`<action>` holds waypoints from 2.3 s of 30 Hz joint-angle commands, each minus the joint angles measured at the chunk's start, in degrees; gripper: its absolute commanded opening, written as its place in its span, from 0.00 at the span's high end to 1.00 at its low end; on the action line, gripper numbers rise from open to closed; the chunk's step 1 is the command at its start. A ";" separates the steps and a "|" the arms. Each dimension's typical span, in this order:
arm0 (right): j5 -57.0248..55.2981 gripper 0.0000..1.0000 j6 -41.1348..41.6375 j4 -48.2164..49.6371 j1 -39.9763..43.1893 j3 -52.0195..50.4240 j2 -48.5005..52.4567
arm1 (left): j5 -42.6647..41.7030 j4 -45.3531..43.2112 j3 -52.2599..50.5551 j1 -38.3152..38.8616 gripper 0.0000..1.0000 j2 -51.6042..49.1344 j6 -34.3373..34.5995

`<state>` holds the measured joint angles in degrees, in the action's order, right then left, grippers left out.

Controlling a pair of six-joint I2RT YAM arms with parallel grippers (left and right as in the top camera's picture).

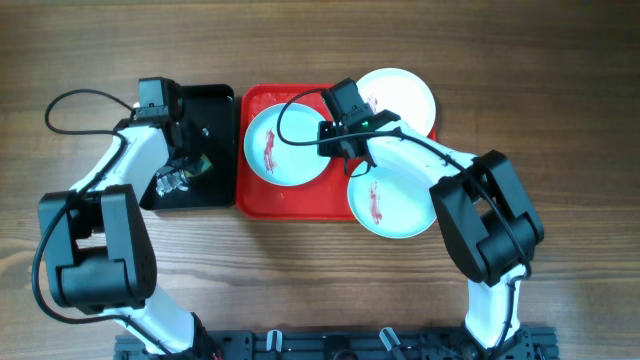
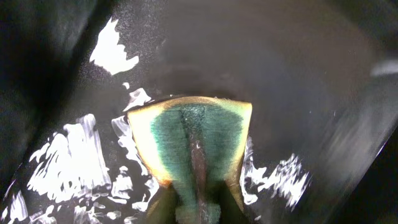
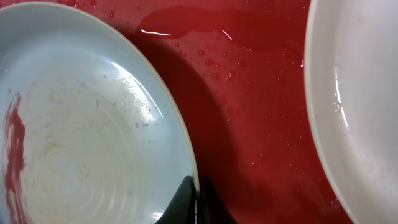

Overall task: Clean dirty plates on tray and stack at the side
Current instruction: 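Lift the sponge with left gripper and bring it over the blue plate, then scrub the blue plate surface with the sponge while right gripper holds rim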

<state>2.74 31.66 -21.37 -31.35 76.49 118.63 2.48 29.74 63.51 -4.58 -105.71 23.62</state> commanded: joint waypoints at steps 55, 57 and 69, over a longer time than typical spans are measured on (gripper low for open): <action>12.39 0.96 -1.66 -3.10 3.69 -0.24 2.08 | -19.82 9.81 10.38 16.59 0.96 -8.87 -13.79; 12.66 0.96 -1.68 -3.15 3.69 -0.24 2.08 | -23.69 10.80 10.38 16.65 0.96 -8.87 -13.81; 14.99 0.96 -1.70 -3.56 4.44 -0.24 2.08 | -24.33 1.95 10.38 15.72 0.96 -8.90 -12.83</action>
<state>16.27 30.20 -24.64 -26.98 76.49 118.93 -19.88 35.20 73.89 11.49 -113.40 9.69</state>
